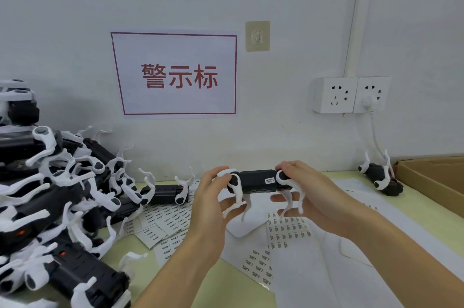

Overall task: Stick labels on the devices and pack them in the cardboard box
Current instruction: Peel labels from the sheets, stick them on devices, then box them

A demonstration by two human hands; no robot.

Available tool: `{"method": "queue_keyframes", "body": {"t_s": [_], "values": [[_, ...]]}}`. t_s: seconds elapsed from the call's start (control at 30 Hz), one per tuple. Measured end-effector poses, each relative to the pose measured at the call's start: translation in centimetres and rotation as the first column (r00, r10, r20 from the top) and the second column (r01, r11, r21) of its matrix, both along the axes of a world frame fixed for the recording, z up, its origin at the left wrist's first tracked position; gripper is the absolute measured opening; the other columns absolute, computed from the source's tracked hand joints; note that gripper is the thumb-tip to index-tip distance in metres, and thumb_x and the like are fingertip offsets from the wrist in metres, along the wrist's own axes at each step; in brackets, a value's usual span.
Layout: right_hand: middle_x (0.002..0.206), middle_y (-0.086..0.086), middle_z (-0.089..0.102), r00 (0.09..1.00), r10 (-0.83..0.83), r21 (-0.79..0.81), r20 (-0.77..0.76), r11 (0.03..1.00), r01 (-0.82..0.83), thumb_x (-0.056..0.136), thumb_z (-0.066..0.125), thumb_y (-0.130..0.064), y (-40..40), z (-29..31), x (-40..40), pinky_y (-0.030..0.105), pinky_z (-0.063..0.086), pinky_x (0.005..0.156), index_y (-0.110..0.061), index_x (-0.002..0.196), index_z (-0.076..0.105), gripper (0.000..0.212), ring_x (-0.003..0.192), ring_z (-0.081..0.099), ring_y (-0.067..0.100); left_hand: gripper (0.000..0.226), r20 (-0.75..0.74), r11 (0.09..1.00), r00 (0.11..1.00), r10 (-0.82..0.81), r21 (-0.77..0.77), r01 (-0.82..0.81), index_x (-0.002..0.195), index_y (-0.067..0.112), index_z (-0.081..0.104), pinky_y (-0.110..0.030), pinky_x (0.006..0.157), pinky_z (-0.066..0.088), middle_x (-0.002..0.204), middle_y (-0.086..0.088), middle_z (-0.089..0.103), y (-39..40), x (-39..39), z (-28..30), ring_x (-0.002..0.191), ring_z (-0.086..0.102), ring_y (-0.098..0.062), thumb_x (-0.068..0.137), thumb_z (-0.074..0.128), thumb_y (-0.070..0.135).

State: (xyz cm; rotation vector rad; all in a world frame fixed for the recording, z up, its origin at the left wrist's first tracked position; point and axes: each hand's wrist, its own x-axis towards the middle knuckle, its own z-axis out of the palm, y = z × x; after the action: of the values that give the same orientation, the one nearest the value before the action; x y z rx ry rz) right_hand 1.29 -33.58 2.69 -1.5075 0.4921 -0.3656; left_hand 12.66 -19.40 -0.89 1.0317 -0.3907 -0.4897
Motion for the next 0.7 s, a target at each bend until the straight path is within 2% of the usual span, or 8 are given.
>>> {"method": "queue_keyframes", "body": {"t_s": [0.07,0.17,0.27,0.43,0.53,0.63,0.7], "values": [[0.123,0.010,0.061,0.999,-0.041,-0.035,-0.023,0.999,0.040,0.105,0.044,-0.031,-0.08,-0.10,0.00,0.049,0.054,0.088,-0.017,0.117,0.059,0.023,0.114,0.063,0.031,0.011,0.033,1.000,0.999,0.006,0.009,-0.006,0.100,0.018,0.068,-0.038,0.069,0.055,0.083,0.000,0.070,-0.01,-0.06,0.03,0.073,0.070,-0.025,0.095,0.060,0.013],[0.127,0.010,0.059,0.995,-0.094,-0.023,-0.015,0.995,0.094,0.107,0.042,-0.026,-0.19,-0.21,0.06,0.051,0.053,0.092,-0.018,0.117,0.062,0.023,0.107,0.063,0.029,0.012,0.076,1.000,0.997,0.001,0.024,-0.003,0.092,0.019,0.067,-0.031,0.062,0.056,0.089,-0.002,0.071,-0.07,-0.31,0.06,0.071,0.069,-0.022,0.091,0.065,0.008],[0.129,0.014,0.058,0.992,-0.127,0.037,0.008,0.991,0.127,0.108,0.039,-0.022,-0.20,-0.23,0.13,0.053,0.054,0.090,-0.015,0.116,0.063,0.026,0.101,0.062,0.028,0.012,0.133,0.999,0.991,-0.019,0.044,0.013,0.096,0.016,0.063,-0.029,0.064,0.056,0.095,-0.004,0.069,-0.07,-0.56,-0.08,0.072,0.069,-0.019,0.090,0.066,0.006],[0.130,0.018,0.058,0.989,-0.139,0.083,0.044,0.987,0.136,0.108,0.038,-0.018,-0.31,-0.29,0.09,0.055,0.052,0.095,-0.013,0.116,0.065,0.029,0.103,0.063,0.029,0.018,0.209,0.999,0.978,-0.003,0.038,-0.005,0.101,0.014,0.062,-0.030,0.070,0.057,0.105,-0.014,0.066,-0.07,-0.53,-0.26,0.084,0.070,-0.024,0.089,0.070,0.004],[0.128,0.018,0.059,0.987,-0.141,0.071,0.075,0.988,0.136,0.106,0.041,-0.013,-0.56,-0.23,0.03,0.056,0.050,0.099,-0.013,0.116,0.067,0.028,0.100,0.062,0.027,0.021,0.191,1.000,0.981,-0.024,0.008,0.023,0.100,0.012,0.062,-0.034,0.072,0.059,0.102,-0.009,0.069,-0.11,-0.57,-0.29,0.082,0.071,-0.023,0.087,0.069,-0.002],[0.122,0.016,0.062,0.986,-0.123,0.051,0.111,0.992,0.118,0.100,0.047,-0.005,-0.87,-0.26,0.02,0.059,0.049,0.100,-0.013,0.111,0.070,0.028,0.103,0.060,0.027,0.018,0.157,0.999,0.986,-0.049,-0.013,0.052,0.093,0.015,0.064,-0.044,0.083,0.058,0.109,-0.005,0.072,-0.24,-0.63,-0.34,0.088,0.069,-0.024,0.087,0.063,-0.002],[0.117,0.014,0.064,0.985,-0.089,0.029,0.146,0.996,0.086,0.096,0.052,0.000,-0.93,-0.37,0.00,0.056,0.051,0.098,-0.013,0.109,0.072,0.027,0.099,0.060,0.026,0.016,0.154,0.999,0.987,-0.036,0.014,0.034,0.093,0.019,0.065,-0.043,0.081,0.055,0.097,0.000,0.072,-0.35,-0.70,-0.39,0.081,0.069,-0.015,0.090,0.058,0.004]]}}
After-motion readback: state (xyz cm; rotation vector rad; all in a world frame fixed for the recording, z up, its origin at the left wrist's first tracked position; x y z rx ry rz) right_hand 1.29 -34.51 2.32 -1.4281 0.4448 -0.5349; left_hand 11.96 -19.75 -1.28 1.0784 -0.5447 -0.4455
